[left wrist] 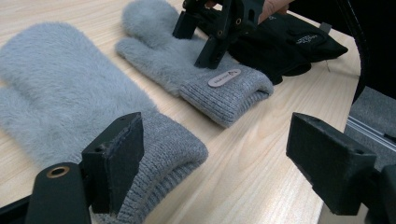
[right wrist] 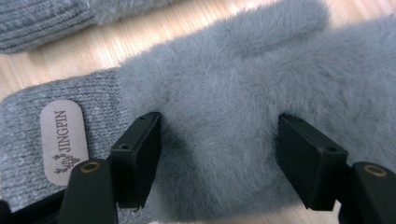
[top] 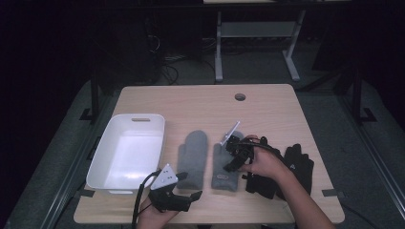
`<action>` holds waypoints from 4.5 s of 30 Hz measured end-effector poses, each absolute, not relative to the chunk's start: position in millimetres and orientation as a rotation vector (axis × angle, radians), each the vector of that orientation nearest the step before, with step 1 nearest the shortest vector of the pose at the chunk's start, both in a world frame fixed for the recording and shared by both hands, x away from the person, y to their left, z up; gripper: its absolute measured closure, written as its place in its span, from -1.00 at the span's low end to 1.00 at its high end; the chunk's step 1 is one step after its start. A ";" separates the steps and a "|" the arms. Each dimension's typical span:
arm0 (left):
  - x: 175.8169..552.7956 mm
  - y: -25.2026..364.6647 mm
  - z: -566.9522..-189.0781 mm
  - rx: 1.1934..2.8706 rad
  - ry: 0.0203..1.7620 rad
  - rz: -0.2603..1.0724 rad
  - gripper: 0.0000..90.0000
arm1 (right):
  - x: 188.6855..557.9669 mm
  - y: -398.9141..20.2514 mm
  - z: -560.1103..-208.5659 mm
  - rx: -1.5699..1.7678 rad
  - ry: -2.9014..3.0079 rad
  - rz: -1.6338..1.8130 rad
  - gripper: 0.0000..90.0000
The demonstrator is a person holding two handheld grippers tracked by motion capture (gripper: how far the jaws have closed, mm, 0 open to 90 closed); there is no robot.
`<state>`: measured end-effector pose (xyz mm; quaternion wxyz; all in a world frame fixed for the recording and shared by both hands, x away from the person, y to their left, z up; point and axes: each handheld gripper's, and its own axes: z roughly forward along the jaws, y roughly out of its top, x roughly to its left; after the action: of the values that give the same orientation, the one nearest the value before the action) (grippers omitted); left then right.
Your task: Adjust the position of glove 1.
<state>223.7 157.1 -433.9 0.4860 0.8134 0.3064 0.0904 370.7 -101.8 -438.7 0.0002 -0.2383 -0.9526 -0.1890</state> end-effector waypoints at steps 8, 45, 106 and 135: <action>222.5 156.5 -433.5 1.977 0.748 0.228 -0.58 | 368.1 -98.9 -438.7 -0.758 -3.030 -0.543 0.08; 220.1 164.5 -427.0 1.943 0.758 0.273 -0.58 | 352.2 -107.7 -389.0 -0.920 -2.953 -0.715 0.85; 220.7 180.6 -415.8 1.851 0.854 0.337 -0.60 | 380.4 -8.7 -383.2 -0.874 -2.878 -0.908 0.50; 219.6 176.4 -416.6 1.857 0.845 0.333 -0.60 | 407.9 -58.7 -405.9 -1.264 -2.617 -1.045 -0.24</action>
<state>219.6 176.4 -416.6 0.5118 0.7717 0.3512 0.1385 407.9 -58.7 -405.9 0.0267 -0.4093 -0.8470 -0.3382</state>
